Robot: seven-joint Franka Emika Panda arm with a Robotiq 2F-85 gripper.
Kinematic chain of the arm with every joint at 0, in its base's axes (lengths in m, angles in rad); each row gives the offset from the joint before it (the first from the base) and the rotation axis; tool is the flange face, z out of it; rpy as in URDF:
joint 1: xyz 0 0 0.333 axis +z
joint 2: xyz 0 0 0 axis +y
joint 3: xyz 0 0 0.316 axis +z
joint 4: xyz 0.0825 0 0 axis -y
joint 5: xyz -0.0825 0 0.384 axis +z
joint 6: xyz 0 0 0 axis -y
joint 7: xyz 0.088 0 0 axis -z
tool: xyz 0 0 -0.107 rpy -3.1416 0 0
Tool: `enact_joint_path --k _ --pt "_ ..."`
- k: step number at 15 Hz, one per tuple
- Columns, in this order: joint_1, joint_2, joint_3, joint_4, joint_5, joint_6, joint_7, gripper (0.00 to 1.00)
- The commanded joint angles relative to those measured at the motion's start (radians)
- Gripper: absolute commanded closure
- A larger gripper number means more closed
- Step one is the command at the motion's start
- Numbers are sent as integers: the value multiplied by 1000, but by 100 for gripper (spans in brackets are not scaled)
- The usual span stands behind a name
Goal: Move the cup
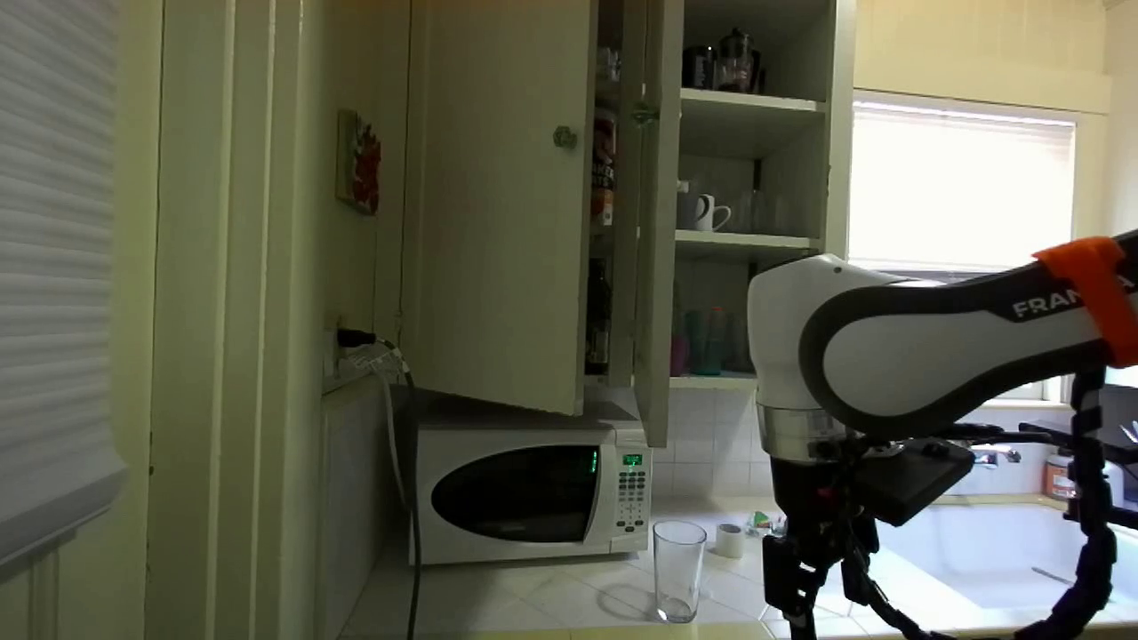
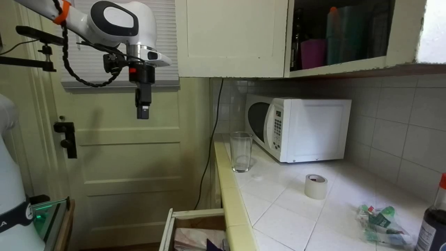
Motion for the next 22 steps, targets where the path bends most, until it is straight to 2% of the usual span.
enact_joint_path --k 1,7,11,18,22 --pt "17 3 -14 2 -9 -2 9 0" --pt "17 3 -14 2 -9 -2 8 0" --pt "2 -28 -60 -75 4 155 0 0" --pt "-50 -16 -195 -164 33 432 -45 0" --pt "-125 53 -198 -142 1 544 0 0"
